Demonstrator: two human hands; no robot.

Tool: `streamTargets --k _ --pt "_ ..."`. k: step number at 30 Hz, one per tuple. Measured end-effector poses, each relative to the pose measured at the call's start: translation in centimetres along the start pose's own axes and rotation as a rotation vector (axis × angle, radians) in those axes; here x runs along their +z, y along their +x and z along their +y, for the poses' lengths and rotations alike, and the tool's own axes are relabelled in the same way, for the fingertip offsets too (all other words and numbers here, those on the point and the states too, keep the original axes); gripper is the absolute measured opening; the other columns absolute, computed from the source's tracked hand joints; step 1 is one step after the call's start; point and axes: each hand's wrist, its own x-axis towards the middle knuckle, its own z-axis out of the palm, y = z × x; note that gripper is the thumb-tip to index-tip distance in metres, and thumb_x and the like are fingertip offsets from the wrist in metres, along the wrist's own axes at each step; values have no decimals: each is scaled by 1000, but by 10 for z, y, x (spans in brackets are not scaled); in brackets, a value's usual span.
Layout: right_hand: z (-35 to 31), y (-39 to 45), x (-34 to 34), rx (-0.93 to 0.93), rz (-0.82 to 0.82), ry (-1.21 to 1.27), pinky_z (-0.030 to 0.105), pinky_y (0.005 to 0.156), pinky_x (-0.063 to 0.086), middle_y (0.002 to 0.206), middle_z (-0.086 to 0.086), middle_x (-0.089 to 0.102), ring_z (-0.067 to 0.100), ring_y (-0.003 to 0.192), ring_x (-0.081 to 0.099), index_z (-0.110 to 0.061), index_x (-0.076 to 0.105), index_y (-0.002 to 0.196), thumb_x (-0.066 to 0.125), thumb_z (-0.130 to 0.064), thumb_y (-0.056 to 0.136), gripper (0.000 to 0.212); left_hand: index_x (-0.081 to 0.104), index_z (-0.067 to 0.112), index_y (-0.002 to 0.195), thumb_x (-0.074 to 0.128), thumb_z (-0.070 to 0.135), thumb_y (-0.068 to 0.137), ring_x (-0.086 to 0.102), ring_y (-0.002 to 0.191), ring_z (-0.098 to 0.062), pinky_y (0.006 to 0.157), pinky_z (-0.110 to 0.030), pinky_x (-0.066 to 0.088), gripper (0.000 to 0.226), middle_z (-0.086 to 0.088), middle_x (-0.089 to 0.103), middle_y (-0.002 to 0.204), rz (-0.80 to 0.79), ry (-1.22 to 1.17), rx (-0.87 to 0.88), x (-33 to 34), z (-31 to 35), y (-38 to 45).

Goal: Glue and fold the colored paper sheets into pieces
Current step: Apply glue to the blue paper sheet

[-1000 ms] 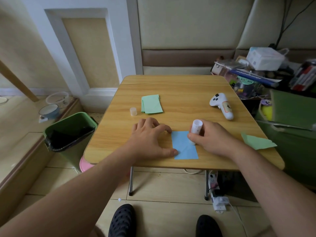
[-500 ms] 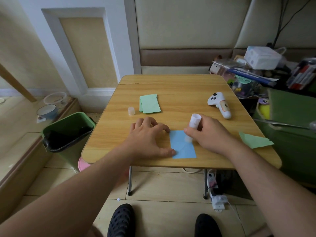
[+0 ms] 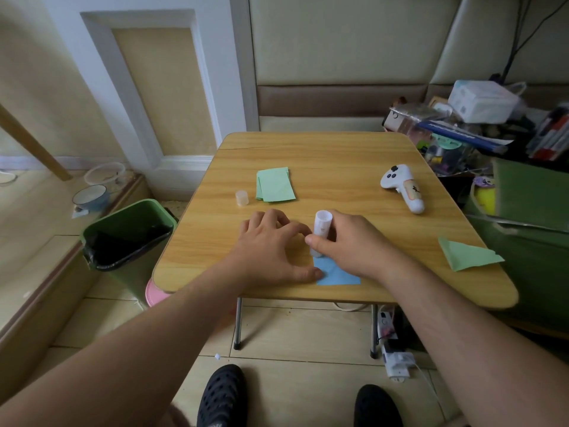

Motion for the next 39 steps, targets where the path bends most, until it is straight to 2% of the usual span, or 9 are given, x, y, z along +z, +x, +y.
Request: streamTargets --k 5,8,13,18,25,28,35,39 --pt "11 -4 -13 46 -9 -82 42 73 52 81 -8 65 17 78 62 -28 53 86 64 -57 89 31 43 59 132 47 102 54 33 127 -20 107 -38 25 89 11 37 127 -12 -13 -1 -1 0 1" --pt "19 -8 -22 72 -1 -134 41 74 50 81 -8 64 19 80 61 -28 52 85 63 -55 90 30 42 59 132 48 101 55 32 128 -20 108 -38 24 88 11 36 127 -24 -19 6 -2 0 0" --pt "23 -13 -31 88 35 -194 38 68 43 79 -6 62 22 79 59 -27 47 80 59 -48 93 27 42 59 132 47 101 57 32 127 -19 108 -39 24 87 11 36 127 -23 -10 14 -3 -1 -1" --pt "12 -12 -22 63 116 -21 36 64 46 77 -4 63 17 73 58 -21 53 83 64 -44 93 28 42 58 134 44 97 66 33 128 -20 107 -40 24 78 11 36 127 -20 5 34 -1 -2 0" --pt "0 -9 -3 6 1 52 30 65 45 84 -8 66 11 77 60 -28 59 91 69 -51 94 25 40 54 135 37 101 55 33 128 -21 105 -39 26 92 9 38 130 10 45 -6 1 5 -3" --pt "2 -9 -2 -7 -21 23 31 69 47 86 -7 67 13 80 62 -30 61 95 69 -50 93 22 41 56 133 40 101 55 33 128 -21 107 -41 28 90 9 38 131 13 40 -8 1 4 -3" --pt "15 -11 -16 40 -22 -34 41 75 52 82 -6 68 17 79 63 -25 60 91 69 -50 90 26 43 57 133 42 101 56 32 128 -20 110 -40 26 89 10 37 129 14 13 -11 3 3 -3" --pt "23 -13 -24 70 -7 -76 40 72 52 80 -7 66 17 77 62 -26 56 86 67 -50 89 26 42 57 132 45 101 58 32 128 -19 110 -40 25 86 10 36 129 12 2 -1 2 3 -3"
